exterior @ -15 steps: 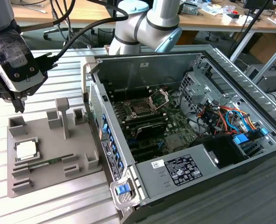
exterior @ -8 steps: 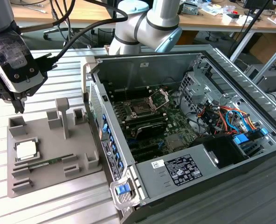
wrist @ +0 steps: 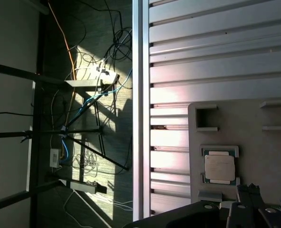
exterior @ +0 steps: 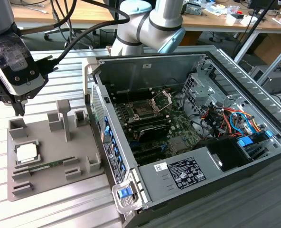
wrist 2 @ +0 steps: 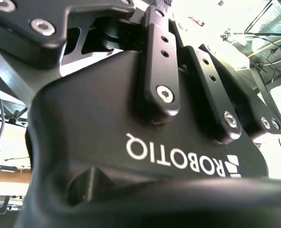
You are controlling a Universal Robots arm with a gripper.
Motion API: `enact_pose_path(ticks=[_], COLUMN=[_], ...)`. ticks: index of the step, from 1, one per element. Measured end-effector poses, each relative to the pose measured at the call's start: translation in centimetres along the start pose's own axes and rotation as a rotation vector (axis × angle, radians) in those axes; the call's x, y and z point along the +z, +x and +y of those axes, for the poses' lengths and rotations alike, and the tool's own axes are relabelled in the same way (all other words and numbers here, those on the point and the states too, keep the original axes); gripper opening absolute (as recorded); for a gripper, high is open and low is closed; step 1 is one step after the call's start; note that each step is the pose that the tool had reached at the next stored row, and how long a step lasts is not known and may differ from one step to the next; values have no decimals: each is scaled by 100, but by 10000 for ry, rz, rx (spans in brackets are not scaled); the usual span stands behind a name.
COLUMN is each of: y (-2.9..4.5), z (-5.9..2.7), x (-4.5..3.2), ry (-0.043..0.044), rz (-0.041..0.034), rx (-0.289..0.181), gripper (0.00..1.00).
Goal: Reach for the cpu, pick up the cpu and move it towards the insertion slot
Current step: 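Reach for the cpu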
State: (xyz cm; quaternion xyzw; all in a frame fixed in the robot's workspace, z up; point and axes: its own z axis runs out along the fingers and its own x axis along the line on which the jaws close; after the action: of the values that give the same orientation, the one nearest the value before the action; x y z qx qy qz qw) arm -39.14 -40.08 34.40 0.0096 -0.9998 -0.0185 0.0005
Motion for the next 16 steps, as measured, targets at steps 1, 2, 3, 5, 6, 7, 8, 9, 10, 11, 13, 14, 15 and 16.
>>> enact_pose_path(ticks=[1,2,3,5,6,7,8,9,10,11,13,14,15,16], y=[0,0,1,2,2,4,4,4,5,5,6,7,8,9], z=[0,0,0,0,0,0,-1,-1,-1,-1,-1,-1,-1,-1], x=[2,4,8,14,15,18,19,20,21,24,28,30,31,32], ry=[0,1,1,4,4,4,4,4,5,5,5,5,6,6], rz=[-1,0,0,0,0,0,0,0,0,0,-1,-1,-1,0], rx=[0,0,0,0,0,0,0,0,0,1,0,0,0,0], gripper=[11,11,11,11,11,11,11,11,11,11,11,11,11,11])
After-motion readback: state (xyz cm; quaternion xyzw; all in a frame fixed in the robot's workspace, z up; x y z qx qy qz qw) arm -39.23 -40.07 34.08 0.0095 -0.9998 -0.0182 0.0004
